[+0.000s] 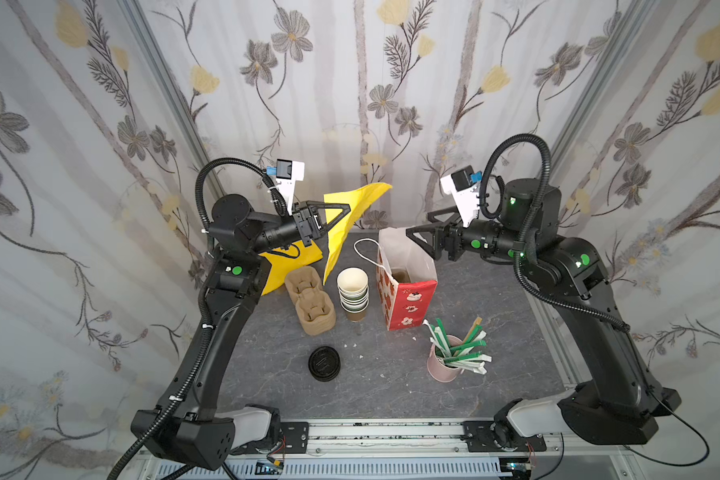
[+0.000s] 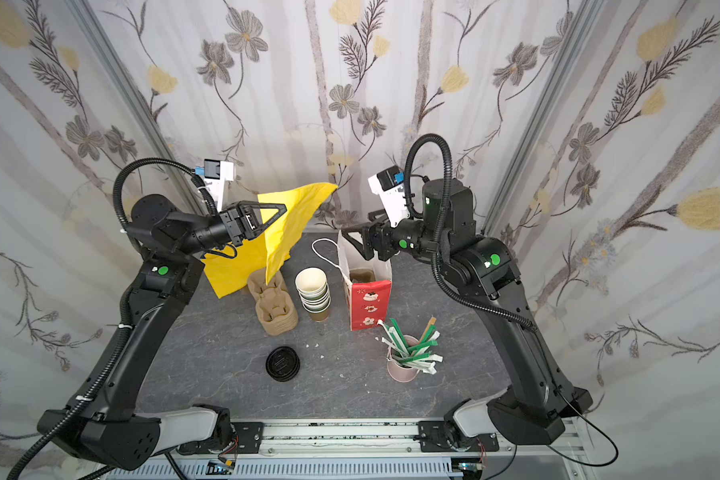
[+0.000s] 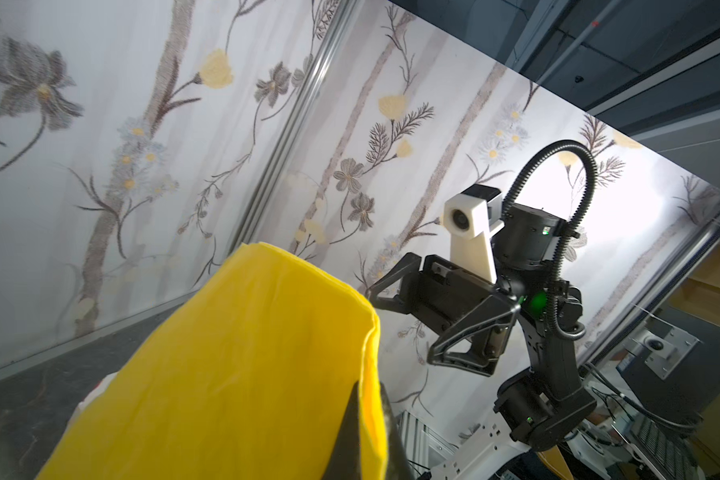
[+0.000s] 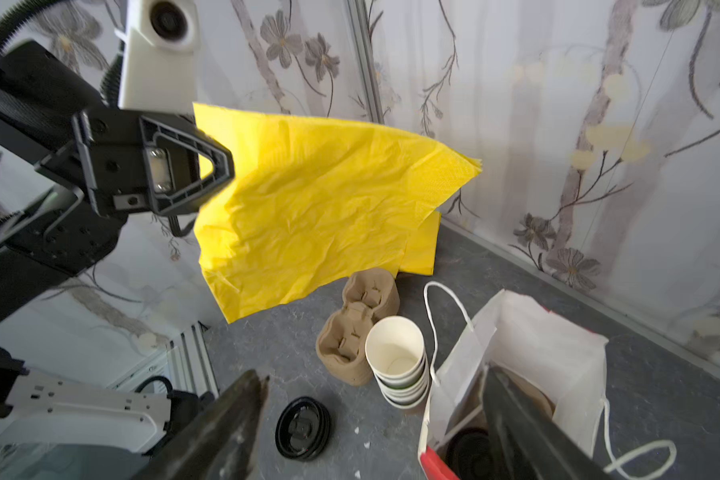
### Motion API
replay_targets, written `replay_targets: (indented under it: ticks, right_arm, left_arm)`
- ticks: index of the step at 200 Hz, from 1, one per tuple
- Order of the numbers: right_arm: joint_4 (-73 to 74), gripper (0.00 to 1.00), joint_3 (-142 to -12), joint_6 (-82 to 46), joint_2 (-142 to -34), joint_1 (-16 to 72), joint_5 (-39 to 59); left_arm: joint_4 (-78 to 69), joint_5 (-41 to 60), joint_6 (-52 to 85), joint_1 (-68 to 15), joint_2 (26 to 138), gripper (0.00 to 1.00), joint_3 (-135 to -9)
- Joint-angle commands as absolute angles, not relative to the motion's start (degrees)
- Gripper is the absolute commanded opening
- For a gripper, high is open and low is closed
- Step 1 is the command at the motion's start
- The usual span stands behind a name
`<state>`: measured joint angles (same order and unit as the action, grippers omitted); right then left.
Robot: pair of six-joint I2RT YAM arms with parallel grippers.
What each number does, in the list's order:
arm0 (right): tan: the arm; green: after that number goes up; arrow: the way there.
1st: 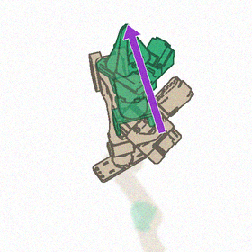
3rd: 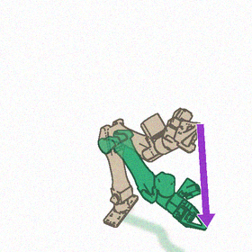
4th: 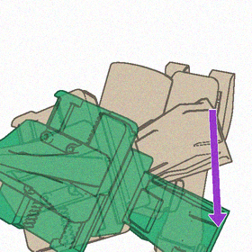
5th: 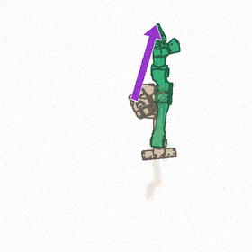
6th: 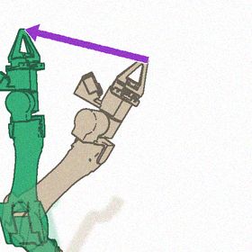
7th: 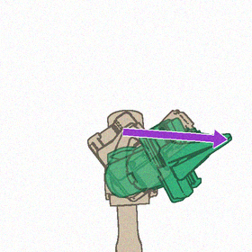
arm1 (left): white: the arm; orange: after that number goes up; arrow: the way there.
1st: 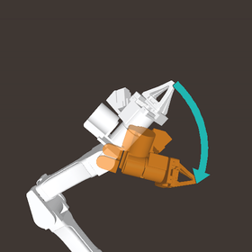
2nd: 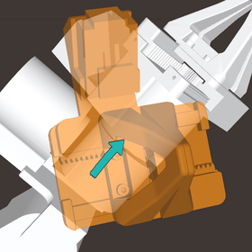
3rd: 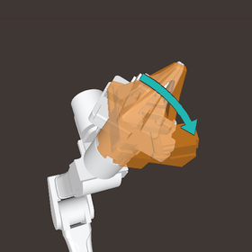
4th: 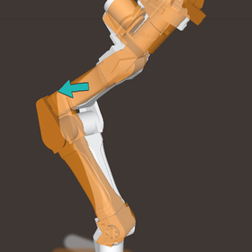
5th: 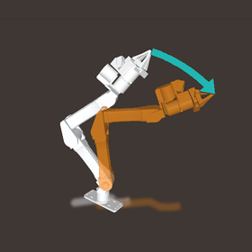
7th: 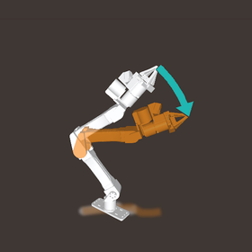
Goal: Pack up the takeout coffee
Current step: 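Carry the yellow bag toward the right gripper while the right gripper approaches, then grasp the yellow bag with the right gripper and release it from the left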
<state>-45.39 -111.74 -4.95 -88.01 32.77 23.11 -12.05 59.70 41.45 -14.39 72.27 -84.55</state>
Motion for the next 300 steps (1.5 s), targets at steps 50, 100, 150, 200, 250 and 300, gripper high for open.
replay_targets:
  ticks: [50,100,150,200,250,300]
  right_arm:
    - [-37.75,0.90,-98.03,15.45,-70.62,37.90,19.00]
    - [-29.44,0.95,-92.47,19.48,-68.78,50.81,9.44]
    - [-20.28,1.00,-91.14,16.41,-75.19,53.97,7.32]
    - [-8.86,1.00,-79.93,13.28,-75.46,54.05,11.58]
    - [-0.19,1.00,-72.37,13.91,-75.68,54.93,12.26]
    - [7.36,1.00,-65.93,14.71,-75.24,54.93,7.80]
  left_arm:
    - [-14.85,45.18,51.44,-26.08,65.88,0.00,-76.17]
    - [-12.73,35.37,72.67,-27.55,62.87,0.00,-67.03]
    - [-11.55,38.13,86.15,-30.66,62.11,0.00,-64.65]
    - [-11.51,34.13,94.98,-32.28,58.43,0.00,-61.17]
    - [-11.51,31.75,98.31,-36.14,58.19,0.00,-60.28]
    - [-12.11,29.52,99.41,-38.29,59.30,0.00,-62.01]
